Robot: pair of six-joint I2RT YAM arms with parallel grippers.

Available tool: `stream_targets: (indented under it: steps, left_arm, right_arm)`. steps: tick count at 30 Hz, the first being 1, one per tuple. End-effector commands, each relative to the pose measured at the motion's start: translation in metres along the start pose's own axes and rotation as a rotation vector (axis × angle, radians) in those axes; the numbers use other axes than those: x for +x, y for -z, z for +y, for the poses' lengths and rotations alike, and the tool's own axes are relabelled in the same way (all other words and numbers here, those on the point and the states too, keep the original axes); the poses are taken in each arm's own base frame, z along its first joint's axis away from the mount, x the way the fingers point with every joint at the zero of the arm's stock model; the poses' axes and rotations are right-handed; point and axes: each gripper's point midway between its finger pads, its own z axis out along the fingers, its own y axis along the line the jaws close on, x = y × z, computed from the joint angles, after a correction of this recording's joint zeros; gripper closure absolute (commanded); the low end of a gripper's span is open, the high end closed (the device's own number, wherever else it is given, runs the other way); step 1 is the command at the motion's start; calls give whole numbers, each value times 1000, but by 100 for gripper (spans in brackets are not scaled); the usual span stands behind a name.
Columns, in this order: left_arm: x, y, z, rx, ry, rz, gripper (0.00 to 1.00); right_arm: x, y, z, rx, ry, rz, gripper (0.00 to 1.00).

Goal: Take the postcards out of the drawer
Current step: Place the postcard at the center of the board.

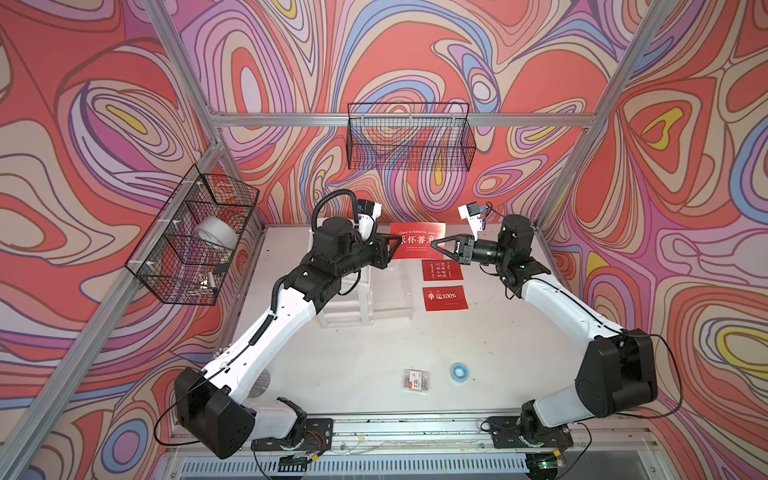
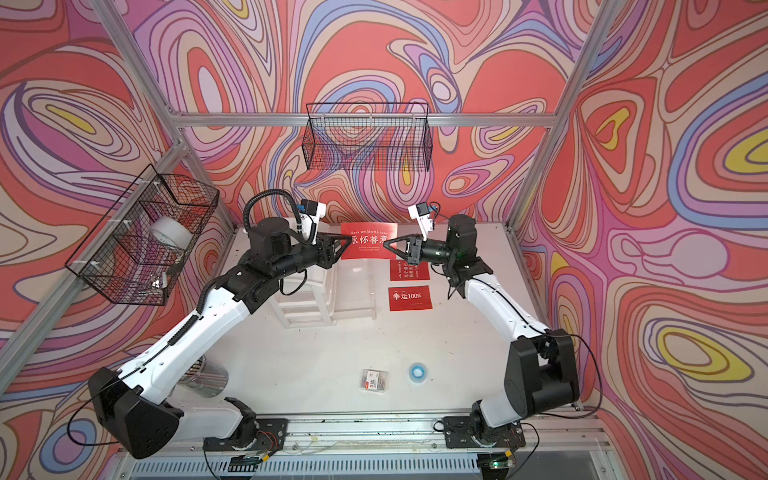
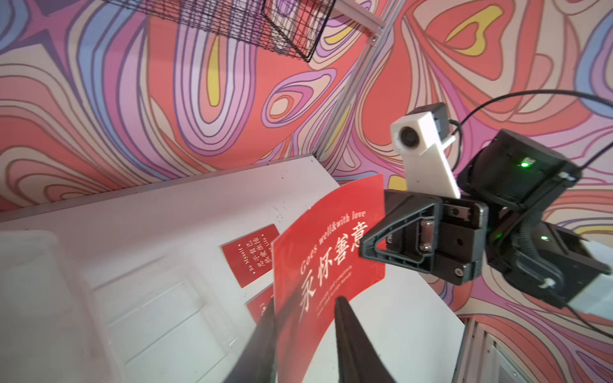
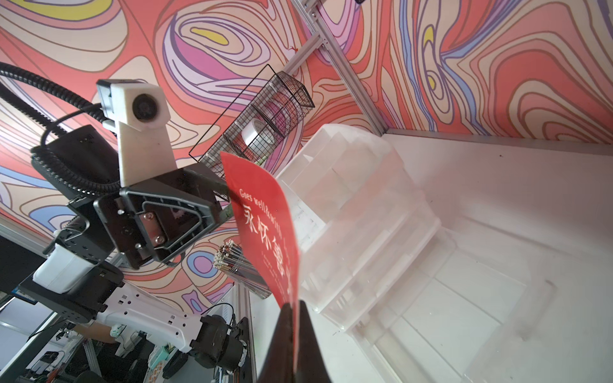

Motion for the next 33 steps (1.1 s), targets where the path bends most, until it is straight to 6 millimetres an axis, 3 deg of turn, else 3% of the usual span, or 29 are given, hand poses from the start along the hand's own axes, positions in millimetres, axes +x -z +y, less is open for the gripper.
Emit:
stream_targets:
  steps: [1,6,10,22,28,33]
  left_arm:
    - [-8,22,15,-138,-36,-19,68]
    - [-9,42,37,-282,-53,2,68]
    - [-11,57,48,-345,-64,6,68]
    - [-8,99,87,-473,-31,-2,67]
    - [-2,112,102,-513,-5,-6,66]
    - [0,113,106,-528,-14,5,66]
  right_arm:
    - [2,17,-3,72,-2,22,100]
    - [23,43,-16,173,-78,69,100]
    - [53,61,-30,251,-183,116,100]
    - [150,91,-63,419,-435,275,100]
    - [187,99,-72,479,-535,312,100]
    - [206,102,-81,511,-594,314,100]
